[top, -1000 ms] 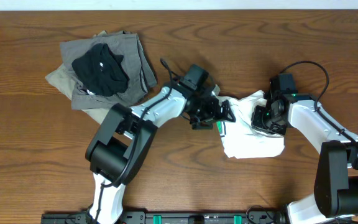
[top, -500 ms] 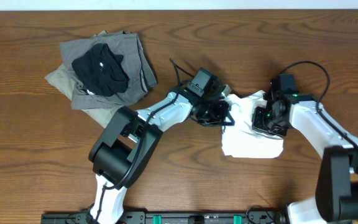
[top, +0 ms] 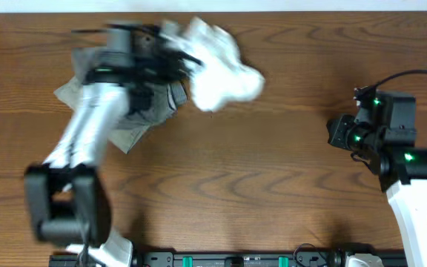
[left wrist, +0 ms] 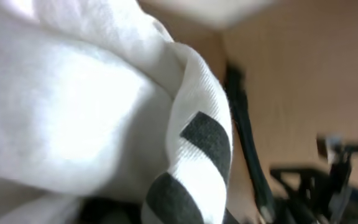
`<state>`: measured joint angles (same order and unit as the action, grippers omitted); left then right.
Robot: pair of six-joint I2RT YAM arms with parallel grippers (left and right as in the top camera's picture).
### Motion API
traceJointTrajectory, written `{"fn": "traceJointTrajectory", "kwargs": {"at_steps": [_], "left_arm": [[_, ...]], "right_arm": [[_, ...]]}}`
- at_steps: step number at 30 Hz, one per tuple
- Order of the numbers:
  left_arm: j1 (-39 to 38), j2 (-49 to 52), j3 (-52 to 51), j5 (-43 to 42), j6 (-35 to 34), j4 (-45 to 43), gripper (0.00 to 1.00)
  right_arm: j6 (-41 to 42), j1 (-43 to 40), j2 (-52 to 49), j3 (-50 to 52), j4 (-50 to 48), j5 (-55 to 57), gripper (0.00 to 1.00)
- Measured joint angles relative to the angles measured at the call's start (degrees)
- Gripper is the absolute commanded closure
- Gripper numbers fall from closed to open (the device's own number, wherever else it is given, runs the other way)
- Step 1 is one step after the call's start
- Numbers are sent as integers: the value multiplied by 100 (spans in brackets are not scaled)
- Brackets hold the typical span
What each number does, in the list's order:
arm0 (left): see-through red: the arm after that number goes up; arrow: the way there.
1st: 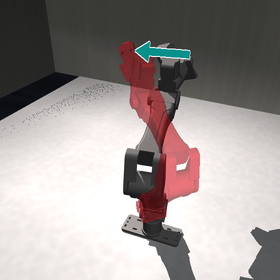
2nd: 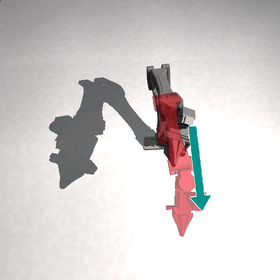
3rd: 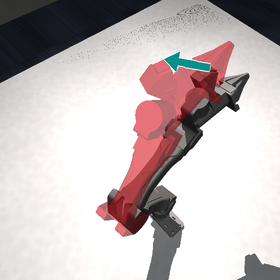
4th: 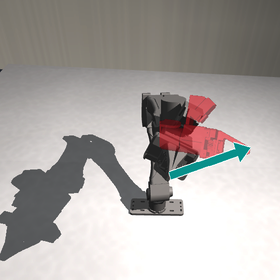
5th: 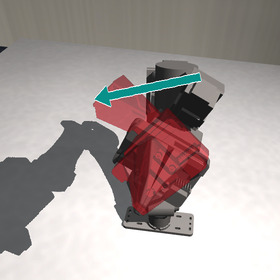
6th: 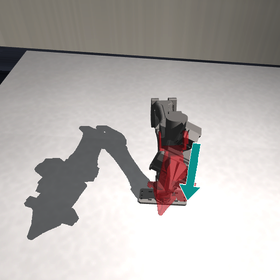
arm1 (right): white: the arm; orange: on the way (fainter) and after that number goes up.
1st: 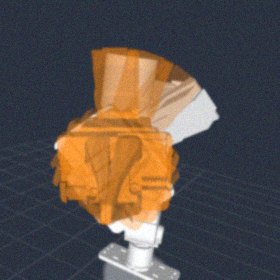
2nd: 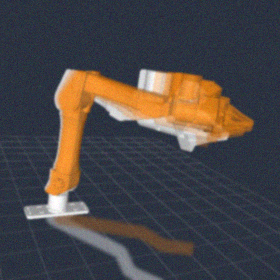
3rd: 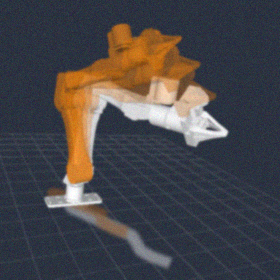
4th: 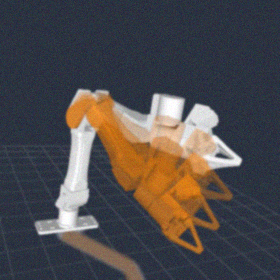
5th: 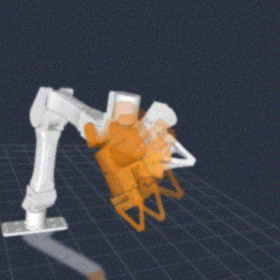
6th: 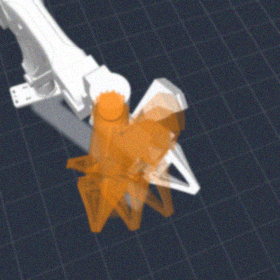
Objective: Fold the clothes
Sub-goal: 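Carry the shirt with the left gripper onto the grey garment stack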
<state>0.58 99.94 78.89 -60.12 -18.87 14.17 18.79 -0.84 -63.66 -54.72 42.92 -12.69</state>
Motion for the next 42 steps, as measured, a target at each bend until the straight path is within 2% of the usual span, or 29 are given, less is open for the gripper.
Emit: {"fn": "traceJointTrajectory", "kwargs": {"at_steps": [5, 8, 11, 13, 15, 16, 17, 19, 24, 27, 29, 34, 38, 40, 42], "left_arm": [[1224, -127, 72, 481, 474, 754, 93], [1611, 144, 35, 1049, 925, 1268, 89], [1801, 577, 2, 1799, 1318, 1537, 67], [1888, 861, -13, 2404, 1453, 1711, 46], [1982, 1051, -24, 2800, 1482, 1801, 37], [2052, 1093, -31, 2931, 1451, 1843, 19], [2122, 1095, -31, 2999, 1443, 1873, 8], [2282, 1069, -31, 3067, 1419, 1926, 2], [2765, 813, -33, 3010, 1353, 2212, 2], [2981, 293, -33, 2909, 1329, 2271, 2], [3034, -221, -33, 2787, 1316, 2295, 2], [2778, -1777, 2, 2380, 1482, 2653, 2], [2243, -2771, 31, 2321, 1893, 3434, 2], [1878, -3270, 33, 2520, 2087, 3845, 2], [1526, -3748, 33, 2898, 2229, 4111, 2]], "right_arm": [[0, 0, 28, 0, -11, -44, 85], [0, 0, 28, 0, -39, -63, 87], [2, 0, 28, 0, -83, -72, 87], [2, 0, 28, 0, -76, -94, 87], [0, 0, 28, 0, -57, -136, 86], [0, 0, 28, 0, -37, -153, 85], [0, 0, 28, 0, -20, -170, 83], [-7, 0, 28, 0, -7, -195, 80], [-37, 0, 28, 0, -35, -216, 67], [-192, 0, 28, 0, -168, -238, 63], [-323, 0, 31, -2, -264, -238, 56], [-752, 0, 46, -160, -330, -350, 47], [-1121, 0, 114, -619, -343, -629, 36], [-1351, 0, 225, -876, -369, -866, 27], [-1480, 0, 341, -1049, -378, -1014, 1]]}}
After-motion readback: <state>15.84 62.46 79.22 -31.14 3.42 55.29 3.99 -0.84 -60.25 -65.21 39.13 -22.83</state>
